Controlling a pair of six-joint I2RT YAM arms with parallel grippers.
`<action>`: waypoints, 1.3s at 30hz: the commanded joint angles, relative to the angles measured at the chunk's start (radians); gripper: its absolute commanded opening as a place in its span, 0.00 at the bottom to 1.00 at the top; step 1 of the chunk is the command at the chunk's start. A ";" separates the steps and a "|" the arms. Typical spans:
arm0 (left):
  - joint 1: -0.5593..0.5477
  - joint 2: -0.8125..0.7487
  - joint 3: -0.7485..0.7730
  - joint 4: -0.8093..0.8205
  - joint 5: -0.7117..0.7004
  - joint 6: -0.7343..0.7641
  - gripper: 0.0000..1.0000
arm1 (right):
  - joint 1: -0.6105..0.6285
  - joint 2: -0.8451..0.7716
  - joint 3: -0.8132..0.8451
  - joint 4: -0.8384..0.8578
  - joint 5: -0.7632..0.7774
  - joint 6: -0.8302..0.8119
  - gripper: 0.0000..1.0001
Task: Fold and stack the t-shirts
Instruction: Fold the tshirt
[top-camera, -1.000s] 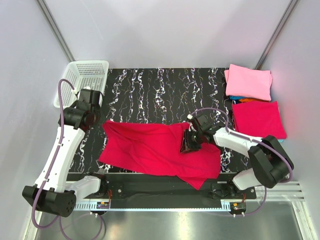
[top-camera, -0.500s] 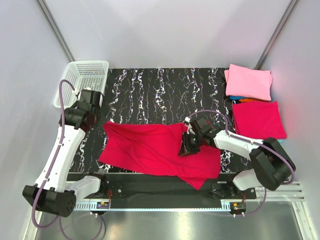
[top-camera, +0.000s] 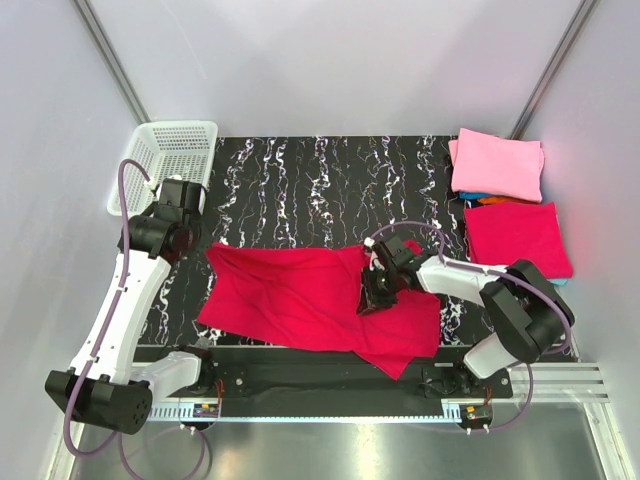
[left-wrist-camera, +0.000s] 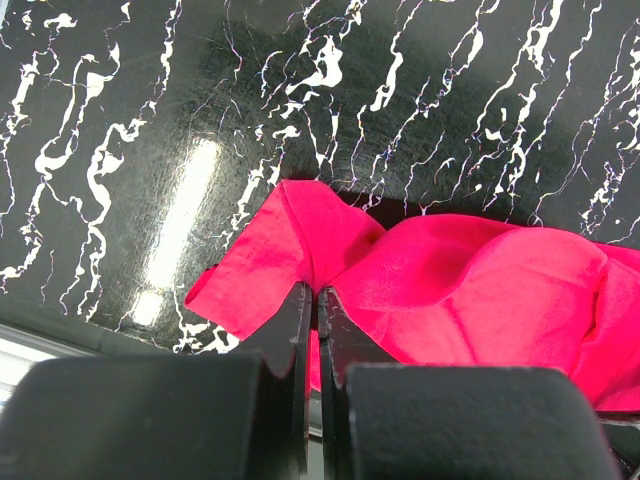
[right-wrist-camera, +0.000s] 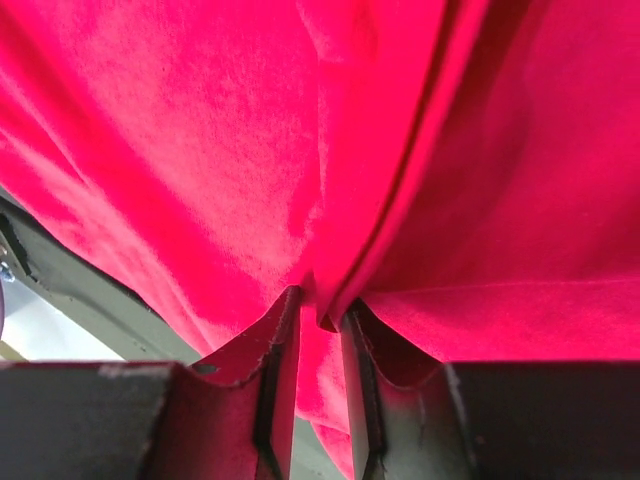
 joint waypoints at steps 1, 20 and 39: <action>0.000 -0.016 0.001 0.042 -0.022 0.010 0.00 | 0.009 0.025 0.033 0.017 0.093 -0.035 0.29; 0.000 -0.019 -0.010 0.040 -0.022 0.014 0.00 | 0.012 -0.096 0.099 -0.111 0.188 -0.029 0.00; 0.000 -0.209 0.198 -0.067 0.026 0.031 0.00 | 0.012 -0.535 0.785 -0.837 0.685 -0.007 0.00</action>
